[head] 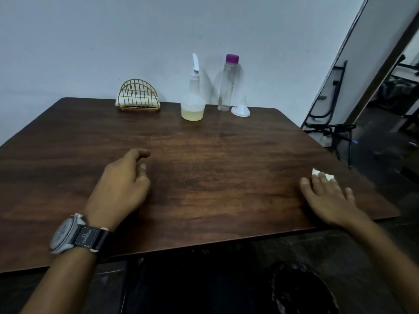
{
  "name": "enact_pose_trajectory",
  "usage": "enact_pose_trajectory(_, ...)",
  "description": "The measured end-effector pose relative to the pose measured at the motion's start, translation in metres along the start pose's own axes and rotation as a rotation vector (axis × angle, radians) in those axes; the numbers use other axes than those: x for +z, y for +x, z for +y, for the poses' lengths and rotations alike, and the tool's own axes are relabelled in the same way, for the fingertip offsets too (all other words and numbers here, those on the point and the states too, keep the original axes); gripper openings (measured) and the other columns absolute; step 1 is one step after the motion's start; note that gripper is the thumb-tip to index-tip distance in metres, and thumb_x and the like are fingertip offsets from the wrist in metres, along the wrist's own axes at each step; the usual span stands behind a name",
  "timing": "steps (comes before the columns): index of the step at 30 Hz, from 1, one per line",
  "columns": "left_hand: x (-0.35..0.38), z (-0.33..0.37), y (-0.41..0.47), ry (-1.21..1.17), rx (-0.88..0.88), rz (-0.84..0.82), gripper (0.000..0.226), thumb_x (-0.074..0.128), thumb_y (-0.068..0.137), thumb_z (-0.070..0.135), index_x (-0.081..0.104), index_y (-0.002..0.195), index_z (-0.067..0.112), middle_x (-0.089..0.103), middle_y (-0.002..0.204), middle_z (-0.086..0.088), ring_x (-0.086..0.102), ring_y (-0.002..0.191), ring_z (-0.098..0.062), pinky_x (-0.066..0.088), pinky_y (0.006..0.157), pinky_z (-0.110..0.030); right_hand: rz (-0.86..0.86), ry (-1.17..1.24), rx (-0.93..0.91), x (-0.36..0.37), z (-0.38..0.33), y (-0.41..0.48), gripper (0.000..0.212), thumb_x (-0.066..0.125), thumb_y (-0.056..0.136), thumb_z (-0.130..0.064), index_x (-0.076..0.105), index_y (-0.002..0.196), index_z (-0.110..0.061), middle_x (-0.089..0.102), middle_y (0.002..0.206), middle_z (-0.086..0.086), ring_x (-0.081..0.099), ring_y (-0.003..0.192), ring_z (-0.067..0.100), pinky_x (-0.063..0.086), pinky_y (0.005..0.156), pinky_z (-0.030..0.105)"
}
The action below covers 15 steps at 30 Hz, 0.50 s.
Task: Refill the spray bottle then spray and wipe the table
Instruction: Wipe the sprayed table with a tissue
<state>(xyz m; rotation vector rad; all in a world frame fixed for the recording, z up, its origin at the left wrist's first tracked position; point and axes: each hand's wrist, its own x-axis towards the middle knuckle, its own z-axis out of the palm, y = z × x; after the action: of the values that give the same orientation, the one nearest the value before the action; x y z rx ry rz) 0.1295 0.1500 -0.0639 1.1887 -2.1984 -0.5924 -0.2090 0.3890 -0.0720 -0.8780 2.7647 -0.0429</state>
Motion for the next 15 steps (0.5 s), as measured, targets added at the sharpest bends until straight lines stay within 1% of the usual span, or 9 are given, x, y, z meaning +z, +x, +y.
enact_pose_trajectory(2,0.0,-0.003,0.002,0.004,-0.001,-0.002,0.038,0.049,0.102,0.017,0.056,0.138,0.025,0.064,0.14,-0.009,0.058,0.13,-0.03,0.043,0.096,-0.036,-0.009,-0.015,-0.088,0.011,-0.034,-0.025,0.114,-0.02,0.069,-0.083,-0.009,0.165,-0.023,-0.017,0.173,-0.002,-0.015,0.16,0.02,-0.012,0.127,0.05)
enact_pose_trajectory(4,-0.002,-0.004,0.004,0.001,-0.004,0.005,0.038,0.049,0.102,0.018,0.056,0.138,0.026,0.064,0.14,-0.008,0.058,0.13,-0.03,0.044,0.096,-0.037,0.026,-0.003,-0.249,0.031,-0.077,-0.056,0.108,-0.018,0.075,-0.081,-0.012,0.165,-0.023,-0.019,0.172,-0.004,-0.021,0.158,0.016,-0.016,0.127,0.046)
enact_pose_trajectory(7,-0.005,-0.005,0.006,-0.003,-0.006,0.017,0.038,0.048,0.102,0.019,0.055,0.138,0.027,0.065,0.138,-0.008,0.06,0.127,-0.031,0.044,0.095,-0.038,0.041,0.043,-0.554,0.059,-0.152,-0.105,0.094,-0.005,0.088,-0.077,-0.013,0.165,-0.022,-0.021,0.171,-0.006,-0.029,0.155,0.013,-0.02,0.125,0.045)
enact_pose_trajectory(9,-0.009,-0.005,0.006,0.0,-0.008,0.028,0.039,0.047,0.101,0.017,0.056,0.138,0.026,0.067,0.134,-0.009,0.061,0.123,-0.031,0.043,0.091,-0.036,0.001,0.065,-0.755,0.076,-0.201,-0.127,0.088,0.002,0.095,-0.072,-0.007,0.166,-0.019,-0.02,0.172,-0.004,-0.031,0.155,0.014,-0.022,0.123,0.046)
enact_pose_trajectory(10,-0.011,-0.006,0.006,0.005,-0.007,0.034,0.04,0.047,0.101,0.016,0.056,0.138,0.025,0.068,0.132,-0.01,0.062,0.121,-0.031,0.042,0.089,-0.035,-0.031,0.087,-0.826,0.082,-0.222,-0.132,0.085,0.007,0.098,-0.069,-0.004,0.166,-0.019,-0.018,0.173,-0.003,-0.03,0.156,0.015,-0.024,0.122,0.046)
enact_pose_trajectory(11,-0.014,-0.006,0.006,0.013,-0.005,0.039,0.041,0.047,0.1,0.014,0.056,0.139,0.023,0.069,0.131,-0.01,0.062,0.12,-0.031,0.042,0.088,-0.034,-0.061,0.116,-0.878,0.085,-0.243,-0.133,0.081,0.011,0.101,-0.065,-0.001,0.166,-0.018,-0.015,0.174,-0.002,-0.027,0.157,0.015,-0.025,0.122,0.045)
enact_pose_trajectory(13,-0.026,-0.008,0.009,0.035,-0.009,0.062,0.044,0.046,0.099,0.01,0.057,0.141,0.02,0.067,0.134,-0.01,0.062,0.121,-0.031,0.041,0.086,-0.032,-0.094,0.138,-0.925,0.088,-0.278,-0.124,0.076,0.016,0.103,-0.059,0.003,0.167,-0.019,-0.01,0.175,0.0,-0.023,0.158,0.017,-0.024,0.122,0.045)
enact_pose_trajectory(15,-0.041,-0.011,0.016,0.05,-0.017,0.108,0.046,0.047,0.098,0.008,0.057,0.142,0.018,0.065,0.137,-0.01,0.061,0.122,-0.03,0.04,0.087,-0.032,-0.121,0.081,-0.919,0.086,-0.31,-0.105,0.077,0.016,0.104,-0.06,0.0,0.166,-0.018,-0.013,0.175,0.0,-0.022,0.158,0.019,-0.022,0.123,0.046)
